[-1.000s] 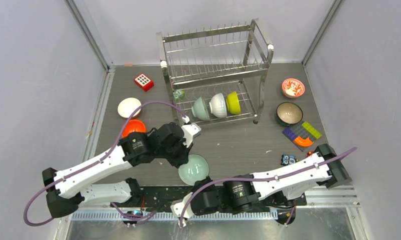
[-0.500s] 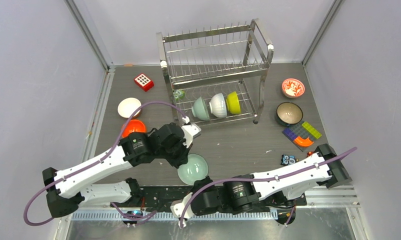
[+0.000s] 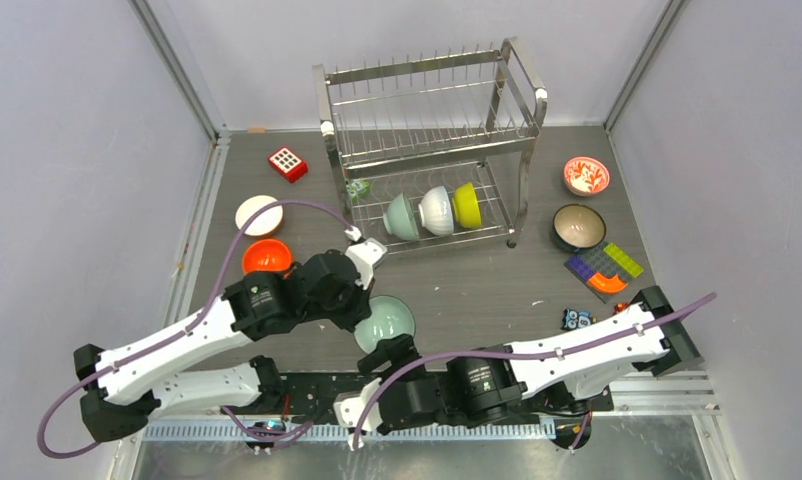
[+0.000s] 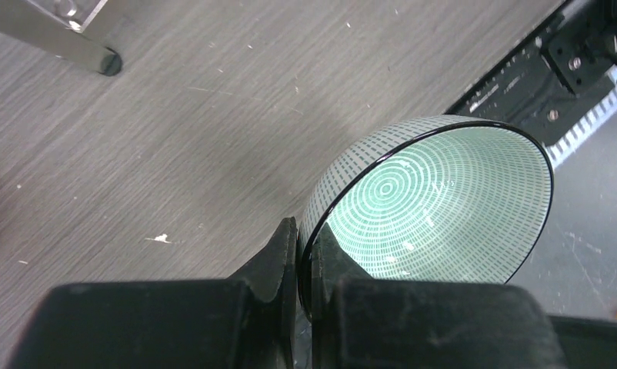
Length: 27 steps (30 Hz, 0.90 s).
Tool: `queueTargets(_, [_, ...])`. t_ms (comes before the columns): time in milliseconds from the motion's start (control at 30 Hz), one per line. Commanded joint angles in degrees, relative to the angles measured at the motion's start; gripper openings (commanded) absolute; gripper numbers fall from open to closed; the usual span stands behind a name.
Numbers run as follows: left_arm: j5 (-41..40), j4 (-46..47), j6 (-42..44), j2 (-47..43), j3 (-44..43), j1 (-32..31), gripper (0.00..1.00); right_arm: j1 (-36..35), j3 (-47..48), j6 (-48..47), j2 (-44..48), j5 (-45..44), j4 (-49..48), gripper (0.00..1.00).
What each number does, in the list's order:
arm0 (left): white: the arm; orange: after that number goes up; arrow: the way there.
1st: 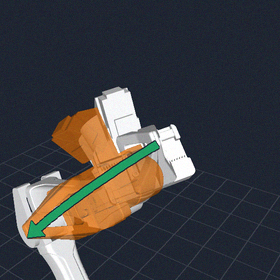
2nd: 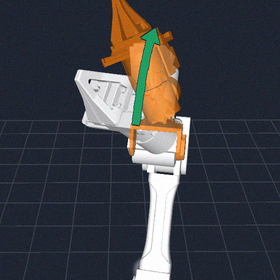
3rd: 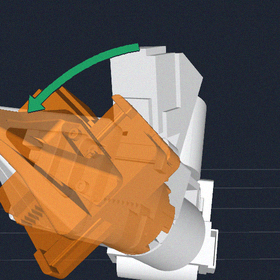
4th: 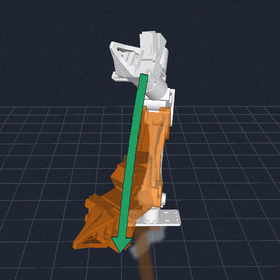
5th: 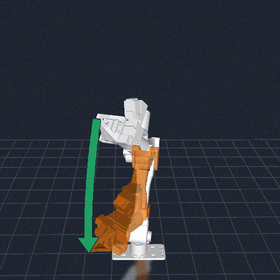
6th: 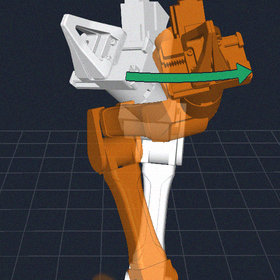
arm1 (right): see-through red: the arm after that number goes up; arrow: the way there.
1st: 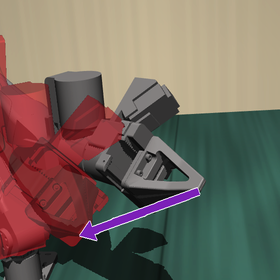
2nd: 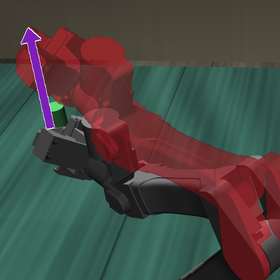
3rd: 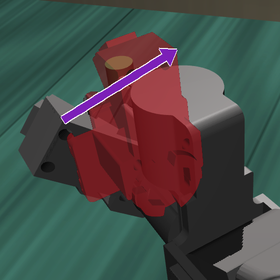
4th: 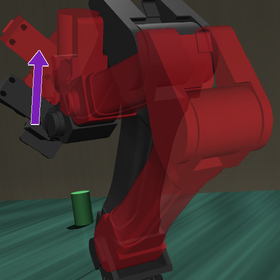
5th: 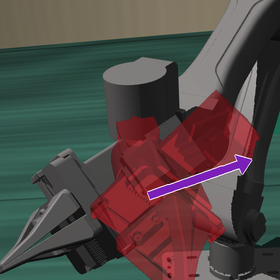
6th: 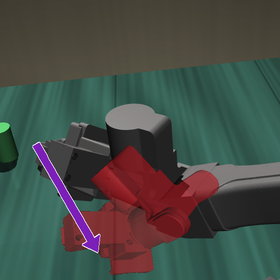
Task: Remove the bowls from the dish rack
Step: Place the bowl at the center of the board.
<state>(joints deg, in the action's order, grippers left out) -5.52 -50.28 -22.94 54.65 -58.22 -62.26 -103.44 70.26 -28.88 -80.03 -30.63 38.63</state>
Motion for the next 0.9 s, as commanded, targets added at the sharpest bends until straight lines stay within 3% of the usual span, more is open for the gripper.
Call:
queueTargets(0, [-8.0,5.1,-4.7,-2.9,-0.2,-0.2,0.00,-1.7,4.9,4.4,1.2,-2.6,-2.1,0.84])
queueTargets(233, [-22.1,4.8,-9.4,-8.2,1.8,-0.1,0.00,-0.5,13.4,18.6,1.1,-12.1,-6.9,0.92])
queueTargets(367, [-28.3,3.5,-12.5,-11.8,4.1,-0.1,0.00,10.8,16.7,40.8,3.1,-9.0,-2.5,0.94])
queueTargets(433, [-30.3,2.6,-14.6,-13.8,5.6,-0.1,0.00,19.2,12.5,50.4,7.0,-3.4,-4.6,0.94])
queueTargets(533, [-32.6,1.4,-18.3,-16.9,8.3,-0.1,0.00,26.2,1.0,60.0,15.1,0.4,-15.4,0.94])
queueTargets(733, [-34.7,-0.6,-26.6,-19.7,11.3,0.0,0.00,27.6,-10.9,71.0,20.4,-7.8,-23.0,0.91])
queueTargets(867, [-34.1,-1.9,-30.9,-16.6,10.1,-0.1,0.00,27.6,-11.8,74.6,17.1,-6.4,-25.4,0.88])
